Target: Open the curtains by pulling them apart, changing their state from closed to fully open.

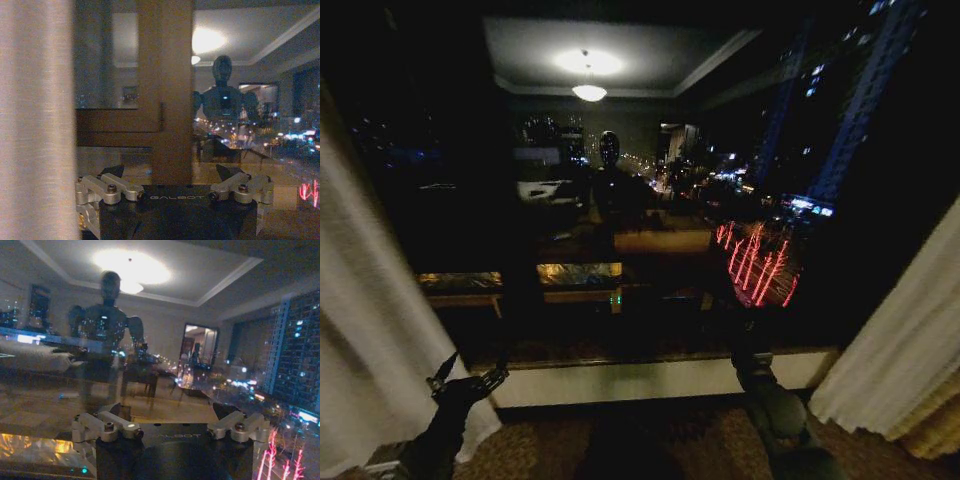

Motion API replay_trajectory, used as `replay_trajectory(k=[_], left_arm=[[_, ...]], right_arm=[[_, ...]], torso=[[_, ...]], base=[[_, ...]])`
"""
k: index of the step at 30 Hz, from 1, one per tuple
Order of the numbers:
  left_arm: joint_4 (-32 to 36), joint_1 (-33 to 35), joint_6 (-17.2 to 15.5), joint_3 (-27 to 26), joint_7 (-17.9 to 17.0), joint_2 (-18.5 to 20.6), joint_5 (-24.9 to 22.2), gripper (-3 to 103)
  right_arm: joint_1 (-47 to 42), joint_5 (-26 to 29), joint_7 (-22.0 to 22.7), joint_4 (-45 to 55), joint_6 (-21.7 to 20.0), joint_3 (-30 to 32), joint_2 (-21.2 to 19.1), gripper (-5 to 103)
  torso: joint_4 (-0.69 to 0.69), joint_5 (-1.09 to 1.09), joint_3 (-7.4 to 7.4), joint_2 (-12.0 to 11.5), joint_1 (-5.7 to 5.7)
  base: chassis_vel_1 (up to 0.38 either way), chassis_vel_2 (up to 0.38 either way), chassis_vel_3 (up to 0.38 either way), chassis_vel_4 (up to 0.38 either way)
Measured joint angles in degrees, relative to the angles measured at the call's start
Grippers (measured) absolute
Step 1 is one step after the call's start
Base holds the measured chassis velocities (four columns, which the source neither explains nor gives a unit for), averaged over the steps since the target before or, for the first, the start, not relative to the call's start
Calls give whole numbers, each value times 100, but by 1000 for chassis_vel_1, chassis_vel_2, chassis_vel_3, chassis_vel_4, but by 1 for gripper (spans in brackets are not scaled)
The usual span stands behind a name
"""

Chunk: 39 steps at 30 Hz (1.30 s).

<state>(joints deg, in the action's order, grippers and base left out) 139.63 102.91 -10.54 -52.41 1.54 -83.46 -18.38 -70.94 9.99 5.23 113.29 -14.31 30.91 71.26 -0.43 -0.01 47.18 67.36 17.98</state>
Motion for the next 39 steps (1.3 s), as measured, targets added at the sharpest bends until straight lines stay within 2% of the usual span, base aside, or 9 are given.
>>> replay_trajectory(k=[8, 28, 37, 39], left_arm=[[-1, -2, 9, 21, 1, 21, 1, 100], [-195, -42, 29, 32, -4, 250, -77, 100], [-580, -429, 25, 140, 8, 547, -203, 100], [-745, -728, -53, 176, 16, 692, -306, 100]], right_arm=[[-26, -5, -83, -157, 170, 63, 31, 100], [-90, -33, -78, -172, 182, 34, 220, 100], [-33, -46, -44, -183, 182, 33, 236, 100], [37, -80, 7, -237, 179, -19, 256, 100]], torso=[[-2, 4, 1, 0, 1], [1, 0, 1, -1, 1], [0, -1, 1, 0, 1], [-1, 7, 1, -1, 0]], base=[[360, 351, -356, -347], [343, 349, -341, -346], [116, 104, -96, -120], [0, 0, 0, 0]])
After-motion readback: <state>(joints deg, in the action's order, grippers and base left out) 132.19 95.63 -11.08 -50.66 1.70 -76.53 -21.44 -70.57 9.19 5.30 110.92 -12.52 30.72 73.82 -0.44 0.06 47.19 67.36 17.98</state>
